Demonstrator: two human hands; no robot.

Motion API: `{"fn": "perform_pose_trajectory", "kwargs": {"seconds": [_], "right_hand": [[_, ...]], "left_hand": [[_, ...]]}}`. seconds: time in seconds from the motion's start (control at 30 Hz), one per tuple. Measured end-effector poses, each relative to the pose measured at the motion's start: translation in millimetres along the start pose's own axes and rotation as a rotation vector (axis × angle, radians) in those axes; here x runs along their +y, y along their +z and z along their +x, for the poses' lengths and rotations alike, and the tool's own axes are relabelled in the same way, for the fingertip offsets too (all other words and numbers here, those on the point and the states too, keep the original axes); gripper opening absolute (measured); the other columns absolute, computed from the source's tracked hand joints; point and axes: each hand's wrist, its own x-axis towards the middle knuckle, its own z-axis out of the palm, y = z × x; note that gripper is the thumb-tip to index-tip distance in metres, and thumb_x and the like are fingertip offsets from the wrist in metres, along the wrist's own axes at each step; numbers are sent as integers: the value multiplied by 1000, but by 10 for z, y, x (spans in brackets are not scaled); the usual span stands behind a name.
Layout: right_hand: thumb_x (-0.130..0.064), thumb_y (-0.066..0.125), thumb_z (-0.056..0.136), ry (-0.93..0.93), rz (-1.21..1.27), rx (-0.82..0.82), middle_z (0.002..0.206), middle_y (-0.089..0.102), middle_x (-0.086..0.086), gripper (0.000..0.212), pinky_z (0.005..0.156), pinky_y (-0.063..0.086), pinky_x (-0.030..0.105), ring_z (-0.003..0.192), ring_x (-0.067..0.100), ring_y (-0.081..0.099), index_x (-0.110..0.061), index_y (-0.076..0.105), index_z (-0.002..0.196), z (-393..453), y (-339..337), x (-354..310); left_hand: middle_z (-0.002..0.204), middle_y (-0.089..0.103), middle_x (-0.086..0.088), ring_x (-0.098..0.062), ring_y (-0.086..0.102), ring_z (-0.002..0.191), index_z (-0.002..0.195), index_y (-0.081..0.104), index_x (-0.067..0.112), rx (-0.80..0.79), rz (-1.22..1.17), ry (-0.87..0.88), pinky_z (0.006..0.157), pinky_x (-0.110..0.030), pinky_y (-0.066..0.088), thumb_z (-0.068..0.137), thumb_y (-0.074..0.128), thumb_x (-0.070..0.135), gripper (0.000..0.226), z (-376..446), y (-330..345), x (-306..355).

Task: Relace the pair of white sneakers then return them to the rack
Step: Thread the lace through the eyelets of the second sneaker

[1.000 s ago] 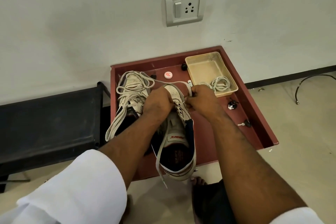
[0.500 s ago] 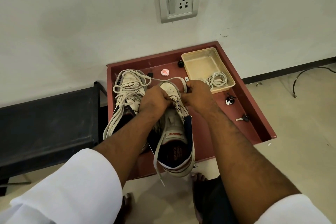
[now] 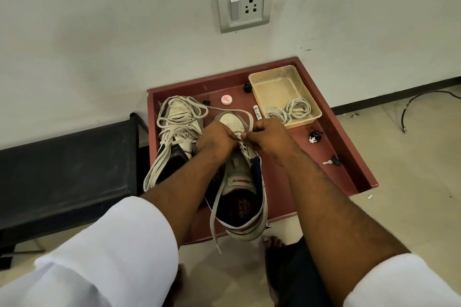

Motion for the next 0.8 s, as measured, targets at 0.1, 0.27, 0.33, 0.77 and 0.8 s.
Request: {"fn": "perform_pose_trajectory", "kwargs": {"seconds": [0.1,0.27,0.33,0.77,0.8], "right_hand": [[-21,75,84,82,96,-60,92,69,10,26,71,51,36,80,22,60,-7,66,104,-348,-125,-206],[-43,79,76,183,51,-99,118,61,-10,58,84,51,30,101,9,60,-29,54,126,-1253,-106,-201],[-40,77,78,129,-92,-90,112,65,-9,49,83,54,32,96,11,63,-28,57,121,-1408,61,-110],[-15,49,96,140,-274,380,108,64,14,22,80,51,40,99,33,61,-6,58,115,-1550,551,-41],[-15,49,96,143,-265,395,109,64,15,22,80,49,39,100,34,61,-4,58,114,-1545,554,-42]], "left_hand": [[88,75,-8,-26,69,83,85,79,18,-17,60,4,75,-36,58,82,69,13,11,3,5,17],[101,71,-14,-32,66,96,97,74,4,-89,164,24,81,-35,55,85,55,8,22,-76,-63,129],[106,69,-19,-34,64,100,99,70,-2,-121,222,48,82,-36,52,87,53,5,22,-119,-111,175],[94,65,-5,-28,61,101,76,55,16,-192,739,399,100,-44,28,87,53,19,11,-904,-475,223],[85,61,-3,-27,61,96,68,48,16,-204,743,424,97,-43,29,87,53,18,20,-1030,-475,225]]}}
